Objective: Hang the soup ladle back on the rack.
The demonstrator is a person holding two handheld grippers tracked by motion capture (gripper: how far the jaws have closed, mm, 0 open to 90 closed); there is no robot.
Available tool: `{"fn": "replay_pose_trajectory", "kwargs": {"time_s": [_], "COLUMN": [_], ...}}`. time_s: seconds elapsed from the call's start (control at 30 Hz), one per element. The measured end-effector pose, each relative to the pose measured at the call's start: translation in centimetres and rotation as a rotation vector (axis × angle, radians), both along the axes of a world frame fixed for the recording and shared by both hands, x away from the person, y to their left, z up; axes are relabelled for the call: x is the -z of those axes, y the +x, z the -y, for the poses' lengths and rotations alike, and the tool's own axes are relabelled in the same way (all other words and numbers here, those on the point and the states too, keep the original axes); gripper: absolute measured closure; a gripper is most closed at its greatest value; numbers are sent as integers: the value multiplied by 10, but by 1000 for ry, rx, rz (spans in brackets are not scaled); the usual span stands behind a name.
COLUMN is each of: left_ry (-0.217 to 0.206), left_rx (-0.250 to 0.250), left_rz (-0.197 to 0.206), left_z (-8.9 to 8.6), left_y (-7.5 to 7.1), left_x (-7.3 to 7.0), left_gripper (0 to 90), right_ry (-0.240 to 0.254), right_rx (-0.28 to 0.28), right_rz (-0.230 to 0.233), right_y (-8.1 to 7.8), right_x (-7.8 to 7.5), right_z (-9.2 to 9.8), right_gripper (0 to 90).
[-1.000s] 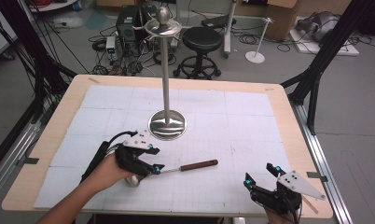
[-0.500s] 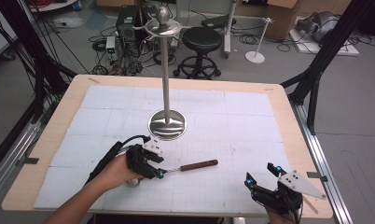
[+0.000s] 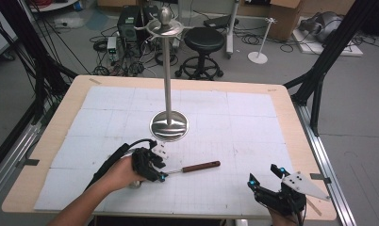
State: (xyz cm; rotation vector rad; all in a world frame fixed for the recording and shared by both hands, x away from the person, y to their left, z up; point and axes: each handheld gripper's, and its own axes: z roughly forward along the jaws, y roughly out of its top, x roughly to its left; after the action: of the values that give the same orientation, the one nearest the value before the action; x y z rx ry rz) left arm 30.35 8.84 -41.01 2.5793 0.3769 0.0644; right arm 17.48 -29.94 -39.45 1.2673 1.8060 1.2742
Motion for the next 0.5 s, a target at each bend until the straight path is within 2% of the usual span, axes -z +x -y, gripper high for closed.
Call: {"fn": "replay_pose_trajectory", "kwargs": {"time_s": [0.1,0.27,0.5], "left_ry": [32,53,73], "left_rx": [16,36,20], "left_rz": [9,5,-7], "left_z": [4,12,13], "left_y": [0,0,3], "left_x": [0,1,4], "left_gripper": [616,645,675], "right_ry": [0,4,7], "right_rx": [0,3,7], "right_rz": [1,-1,1], "right_y": [0,-1,-1], "right_x": [0,-1,0], "right_z": [0,0,2], "right_gripper": [177,177,177]}}
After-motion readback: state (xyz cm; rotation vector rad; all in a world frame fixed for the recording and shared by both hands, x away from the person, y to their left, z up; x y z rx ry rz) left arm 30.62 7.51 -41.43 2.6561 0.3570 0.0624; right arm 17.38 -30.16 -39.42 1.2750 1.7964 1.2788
